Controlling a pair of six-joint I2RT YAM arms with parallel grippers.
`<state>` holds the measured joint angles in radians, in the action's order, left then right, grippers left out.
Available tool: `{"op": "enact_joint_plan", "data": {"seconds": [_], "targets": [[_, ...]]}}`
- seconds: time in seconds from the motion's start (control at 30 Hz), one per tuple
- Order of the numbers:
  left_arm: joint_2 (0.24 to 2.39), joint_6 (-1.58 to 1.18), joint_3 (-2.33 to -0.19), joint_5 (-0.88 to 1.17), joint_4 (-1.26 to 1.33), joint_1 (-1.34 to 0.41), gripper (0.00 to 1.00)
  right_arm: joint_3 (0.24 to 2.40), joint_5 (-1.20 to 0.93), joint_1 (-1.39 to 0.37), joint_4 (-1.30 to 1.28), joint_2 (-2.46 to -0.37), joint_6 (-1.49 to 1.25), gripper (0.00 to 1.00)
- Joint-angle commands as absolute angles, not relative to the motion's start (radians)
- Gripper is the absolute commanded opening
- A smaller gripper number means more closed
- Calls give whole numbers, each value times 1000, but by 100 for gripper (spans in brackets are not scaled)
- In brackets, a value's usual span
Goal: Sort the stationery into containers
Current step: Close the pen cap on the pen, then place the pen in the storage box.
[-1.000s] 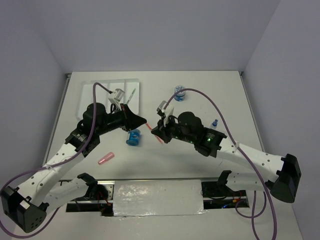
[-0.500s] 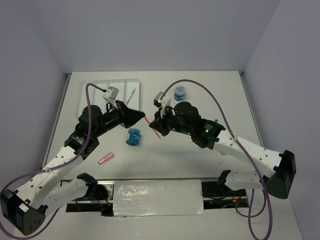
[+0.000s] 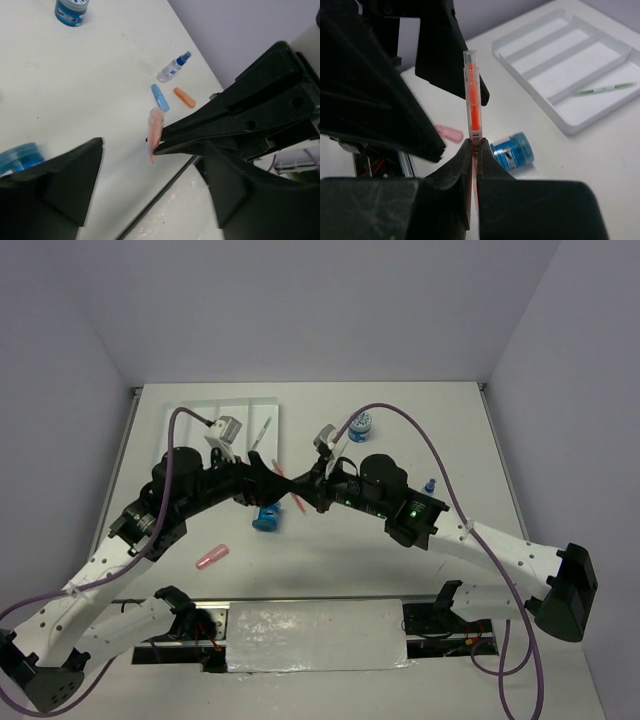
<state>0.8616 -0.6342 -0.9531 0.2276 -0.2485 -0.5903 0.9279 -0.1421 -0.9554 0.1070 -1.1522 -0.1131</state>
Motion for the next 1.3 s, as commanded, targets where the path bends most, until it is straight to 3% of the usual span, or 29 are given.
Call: {"op": "enact_joint_plan", "data": {"seconds": [0.0, 0.17, 0.3, 0.43, 0.6, 0.7, 0.83, 1.0, 1.27], "targets": [[813, -618, -1043, 146, -298, -597, 99, 910, -130, -962, 262, -1123, -132, 0], [772, -597, -1158, 35, -353, -597, 99, 920, -77, -960, 255, -1189, -143, 0], [744, -560, -1247, -177, -513, -597, 99, 1046, 73, -930, 200, -1337, -215, 0], [713, -514, -1244, -432, -684, -597, 99, 1312, 230, -858, 129, -1622, -432, 0], [631, -443, -1093, -446, -724, -597, 99, 1680, 362, -810, -27, -1952, -589, 0], [578, -437, -1010, -454, -718, -597, 99, 2094, 370, -787, -260, -2252, -655, 0], [551, -434, -927, -465, -692, -595, 99, 2319, 393, -767, -356, -2428, -660, 0], [528, -422, -897, -439, -660, -595, 99, 2177, 277, -738, -223, -2418, -638, 3], [523, -416, -887, -414, -647, -594, 99, 2160, 195, -738, -206, -2470, -575, 3]]}}
